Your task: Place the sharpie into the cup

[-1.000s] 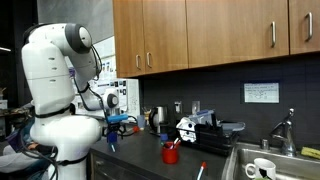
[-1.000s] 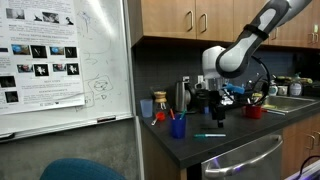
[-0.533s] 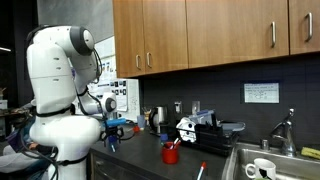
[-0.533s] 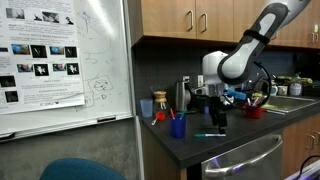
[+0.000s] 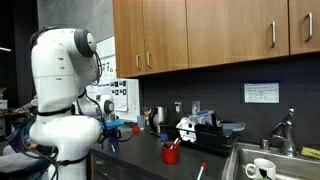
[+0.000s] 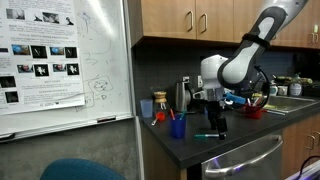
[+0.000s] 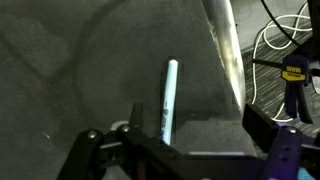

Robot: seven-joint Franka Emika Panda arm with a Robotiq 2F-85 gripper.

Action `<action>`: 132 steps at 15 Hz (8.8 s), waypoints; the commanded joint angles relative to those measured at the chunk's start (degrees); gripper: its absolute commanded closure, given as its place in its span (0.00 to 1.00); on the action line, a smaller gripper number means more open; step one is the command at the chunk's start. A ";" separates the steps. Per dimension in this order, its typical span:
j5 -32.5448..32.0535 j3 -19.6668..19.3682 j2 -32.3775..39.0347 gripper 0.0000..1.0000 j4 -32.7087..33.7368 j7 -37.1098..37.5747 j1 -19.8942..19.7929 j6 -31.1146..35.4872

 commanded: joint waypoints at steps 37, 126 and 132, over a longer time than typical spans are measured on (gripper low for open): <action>-4.98 2.17 13.52 0.82 13.89 1.48 -3.57 1.34; 58.62 -0.20 16.70 0.96 33.02 -82.38 -4.19 -16.90; 57.72 -0.23 16.27 0.42 31.83 -81.30 -4.64 -16.07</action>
